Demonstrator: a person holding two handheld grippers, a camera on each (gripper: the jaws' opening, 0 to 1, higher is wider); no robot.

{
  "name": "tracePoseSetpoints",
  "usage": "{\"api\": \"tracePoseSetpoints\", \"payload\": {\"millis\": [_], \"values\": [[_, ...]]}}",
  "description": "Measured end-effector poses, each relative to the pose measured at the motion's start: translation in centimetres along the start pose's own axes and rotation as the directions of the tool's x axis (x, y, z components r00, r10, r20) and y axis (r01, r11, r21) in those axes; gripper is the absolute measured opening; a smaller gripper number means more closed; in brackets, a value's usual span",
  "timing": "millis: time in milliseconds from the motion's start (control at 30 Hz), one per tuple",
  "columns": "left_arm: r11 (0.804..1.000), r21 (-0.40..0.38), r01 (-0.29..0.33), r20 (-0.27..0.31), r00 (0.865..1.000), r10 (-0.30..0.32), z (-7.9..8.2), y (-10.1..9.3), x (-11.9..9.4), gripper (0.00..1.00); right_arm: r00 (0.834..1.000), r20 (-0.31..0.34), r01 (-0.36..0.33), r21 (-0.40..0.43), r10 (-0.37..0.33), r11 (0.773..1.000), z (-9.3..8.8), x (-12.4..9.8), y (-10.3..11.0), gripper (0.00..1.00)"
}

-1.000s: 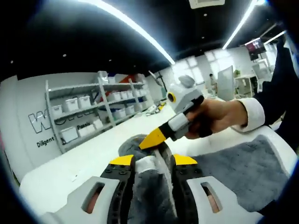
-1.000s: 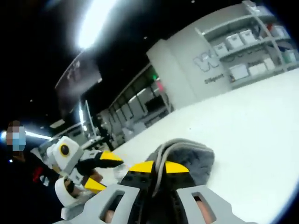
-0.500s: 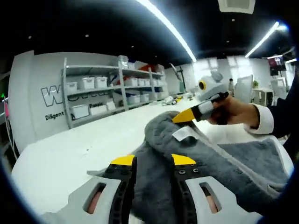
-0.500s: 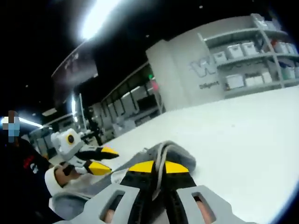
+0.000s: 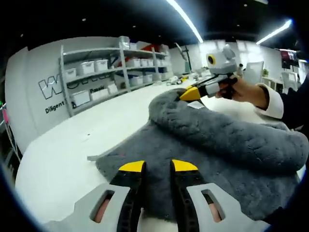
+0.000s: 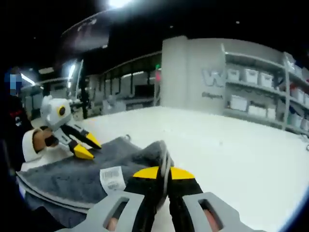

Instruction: Open the folded towel by lifting each exposed corner and separating the folded layers until the towel lies flat within the target outline without major curled edges

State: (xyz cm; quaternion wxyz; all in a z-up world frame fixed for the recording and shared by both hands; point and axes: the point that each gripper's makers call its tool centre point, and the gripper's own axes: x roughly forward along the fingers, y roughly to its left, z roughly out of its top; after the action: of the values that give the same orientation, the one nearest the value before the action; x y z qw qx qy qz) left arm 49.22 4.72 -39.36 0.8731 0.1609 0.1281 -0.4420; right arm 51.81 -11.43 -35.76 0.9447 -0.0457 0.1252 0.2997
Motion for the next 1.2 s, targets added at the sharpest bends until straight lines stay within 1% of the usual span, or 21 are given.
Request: {"api": "tracePoseSetpoints", "payload": {"millis": [133,267,367,433,500,567,633,767,867,1000,1200], "values": [[1.0,0.004,0.017,-0.014,1.0,-0.017,-0.2,-0.3,-0.3,0.19,1.0,0.002,-0.001,0.006,0.001,1.0,0.1,-0.1,-0.2,0.0],[0.999,0.007,0.04,-0.022,0.999,-0.04,-0.3,-0.7,-0.7,0.19,1.0,-0.006,0.011,-0.02,-0.011,1.0,0.1,-0.3,-0.6,0.0],[0.998,0.012,0.058,-0.041,0.997,-0.058,-0.8,-1.0,-0.8,0.19,1.0,-0.017,0.022,-0.042,-0.023,0.999,0.0,-0.4,-0.9,0.0],[0.997,0.018,0.069,-0.052,0.996,-0.068,-1.1,-1.2,-0.8,0.19,0.999,-0.027,0.03,-0.057,-0.032,0.998,-0.2,-0.4,-1.1,0.0],[0.997,0.014,0.079,-0.051,0.996,-0.078,-1.1,-1.4,-0.8,0.19,0.998,-0.048,0.043,-0.106,-0.048,0.993,-0.6,-0.4,-1.4,0.0],[0.996,0.007,0.086,-0.049,0.995,-0.085,-1.1,-1.5,-0.7,0.19,0.996,-0.065,0.057,-0.122,-0.065,0.991,-1.0,-0.4,-1.9,0.0],[0.996,0.013,0.089,-0.053,0.995,-0.089,-1.2,-1.6,-0.7,0.19,0.995,-0.068,0.058,-0.123,-0.067,0.991,-1.1,-0.5,-2.5,0.0],[0.996,0.01,0.091,-0.051,0.995,-0.091,-1.4,-1.7,-0.4,0.19,0.994,-0.083,0.064,-0.095,-0.072,0.993,-1.7,-0.6,-3.3,0.0],[0.996,0.007,0.092,-0.041,0.995,-0.092,-1.4,-1.7,-0.2,0.18,0.99,-0.109,0.079,-0.114,-0.092,0.99,-2.4,-0.7,-3.7,0.0],[0.996,0.001,0.089,-0.034,0.995,-0.089,-1.3,-1.8,0.2,0.18,0.987,-0.118,0.093,-0.14,-0.11,0.986,-2.5,-1.0,-4.2,0.0],[0.997,0.02,0.076,-0.021,0.997,-0.075,-1.0,-1.7,0.8,0.18,0.983,-0.123,0.118,-0.132,-0.134,0.984,-2.6,-1.6,-5.7,0.0]]}}
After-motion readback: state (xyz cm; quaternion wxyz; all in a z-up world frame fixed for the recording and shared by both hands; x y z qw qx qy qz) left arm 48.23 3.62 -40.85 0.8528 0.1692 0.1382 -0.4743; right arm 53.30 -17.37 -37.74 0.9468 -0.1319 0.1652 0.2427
